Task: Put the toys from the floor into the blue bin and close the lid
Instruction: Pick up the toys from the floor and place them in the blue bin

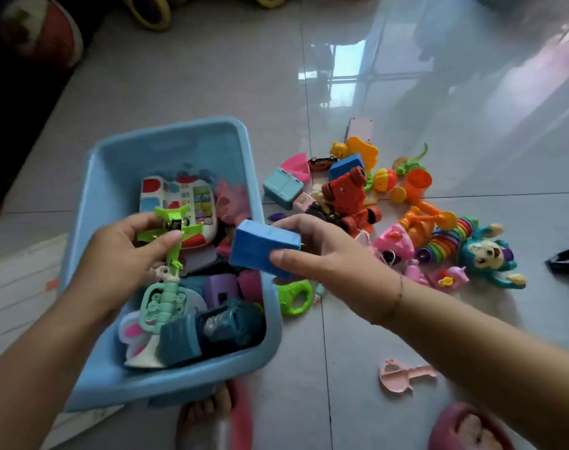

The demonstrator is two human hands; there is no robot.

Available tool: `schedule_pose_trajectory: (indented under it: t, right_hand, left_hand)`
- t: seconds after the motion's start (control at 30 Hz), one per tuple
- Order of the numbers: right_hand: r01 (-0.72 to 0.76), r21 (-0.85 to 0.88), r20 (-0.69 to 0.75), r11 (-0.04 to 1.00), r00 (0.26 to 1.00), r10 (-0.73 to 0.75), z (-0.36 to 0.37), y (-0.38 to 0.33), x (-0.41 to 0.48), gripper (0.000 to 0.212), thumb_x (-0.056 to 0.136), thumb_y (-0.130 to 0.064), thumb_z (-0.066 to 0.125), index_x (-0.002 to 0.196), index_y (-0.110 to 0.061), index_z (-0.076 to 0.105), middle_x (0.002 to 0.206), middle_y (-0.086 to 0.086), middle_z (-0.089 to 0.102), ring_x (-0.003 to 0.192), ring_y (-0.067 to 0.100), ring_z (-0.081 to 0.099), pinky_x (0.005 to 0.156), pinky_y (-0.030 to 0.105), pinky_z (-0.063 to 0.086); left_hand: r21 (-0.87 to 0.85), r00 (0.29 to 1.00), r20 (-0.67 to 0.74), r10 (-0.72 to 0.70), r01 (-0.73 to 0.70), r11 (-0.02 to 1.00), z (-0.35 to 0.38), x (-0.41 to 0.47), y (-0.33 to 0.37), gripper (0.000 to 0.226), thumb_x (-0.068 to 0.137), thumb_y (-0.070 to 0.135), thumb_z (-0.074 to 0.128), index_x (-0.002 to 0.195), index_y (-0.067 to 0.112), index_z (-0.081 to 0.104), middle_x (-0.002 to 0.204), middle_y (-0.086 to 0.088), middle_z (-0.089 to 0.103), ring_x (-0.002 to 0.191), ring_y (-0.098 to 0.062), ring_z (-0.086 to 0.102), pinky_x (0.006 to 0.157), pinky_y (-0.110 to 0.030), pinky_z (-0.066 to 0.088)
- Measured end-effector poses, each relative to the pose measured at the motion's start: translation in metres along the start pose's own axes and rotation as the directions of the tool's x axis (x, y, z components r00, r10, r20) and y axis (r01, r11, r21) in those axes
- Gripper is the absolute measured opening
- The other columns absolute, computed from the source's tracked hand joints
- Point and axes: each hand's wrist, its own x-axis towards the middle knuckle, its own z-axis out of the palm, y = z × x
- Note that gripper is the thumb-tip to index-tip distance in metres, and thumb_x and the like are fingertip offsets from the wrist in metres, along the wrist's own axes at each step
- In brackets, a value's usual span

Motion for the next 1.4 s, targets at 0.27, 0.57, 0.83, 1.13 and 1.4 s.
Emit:
schedule_pose_trajectory:
  t: [0.27, 0.57, 0.83, 1.13, 1.4]
  right_hand:
    - [0.045, -0.431, -0.165, 0.901, 0.978, -0.128, -0.033, 0.033, 0.018, 0.038, 0.083, -0.021, 0.068, 0.118, -0.016, 0.055, 0.119, -0.001, 0.059, 0.1, 0.011, 0.064, 0.084, 0.025, 0.055]
    - [-0.276, -0.61, -0.353, 0.743, 0.934, 0.057, -0.134, 0.138, 0.018, 0.072, 0.073, -0.029, 0.076, 0.135, -0.014, 0.043, 0.132, 0.002, 0.05, 0.126, 0.016, 0.045, 0.102, 0.03, 0.039]
    - [0.054, -0.882, -0.115, 0.467, 0.938, -0.326, -0.105, 0.164, 0.041, 0.041, 0.069, -0.025, 0.071, 0.108, -0.016, 0.062, 0.107, 0.006, 0.059, 0.099, 0.031, 0.056, 0.081, 0.041, 0.047]
    - [0.009, -0.977, 0.017, 0.214, 0.999, 0.036, -0.097, 0.18, 0.055, 0.08, 0.066, -0.057, 0.07, 0.136, -0.039, 0.036, 0.133, -0.004, 0.046, 0.13, 0.022, 0.034, 0.104, 0.042, 0.019]
    - [0.02, -0.992, 0.019, 0.126, 1.0, -0.002, -0.104, 0.192, 0.051, 0.037, 0.077, -0.029, 0.066, 0.113, -0.028, 0.056, 0.112, -0.004, 0.055, 0.117, 0.021, 0.043, 0.096, 0.04, 0.02]
  left_hand:
    - [0.114, 0.992, 0.091, 0.088, -0.098, 0.989, 0.023, -0.018, 0.006, 0.065, 0.068, 0.057, 0.069, 0.128, 0.041, 0.049, 0.13, 0.014, 0.054, 0.115, -0.009, 0.054, 0.098, -0.035, 0.045]
    - [0.009, 0.851, 0.514, 0.109, -0.132, 0.991, 0.197, -0.056, 0.044, 0.067, 0.079, 0.04, 0.07, 0.138, 0.022, 0.042, 0.138, 0.003, 0.045, 0.125, -0.01, 0.044, 0.106, -0.027, 0.036]
    - [0.495, 0.974, 0.074, -0.213, 0.15, 0.856, 0.245, -0.073, -0.077, 0.089, 0.082, 0.048, 0.063, 0.15, 0.025, 0.01, 0.159, -0.004, 0.0, 0.145, -0.028, 0.008, 0.117, -0.039, 0.011]
    - [0.519, 0.986, 0.15, -0.076, -0.013, 0.855, 0.238, -0.032, -0.115, 0.102, 0.075, 0.053, 0.067, 0.151, 0.028, 0.005, 0.159, -0.008, 0.002, 0.145, -0.028, 0.006, 0.117, -0.037, 0.008]
    - [0.596, 0.979, 0.202, -0.036, -0.094, 0.797, 0.235, -0.031, -0.126, 0.096, 0.071, 0.042, 0.075, 0.148, 0.032, 0.018, 0.144, -0.006, 0.026, 0.133, -0.026, 0.028, 0.11, -0.034, 0.025]
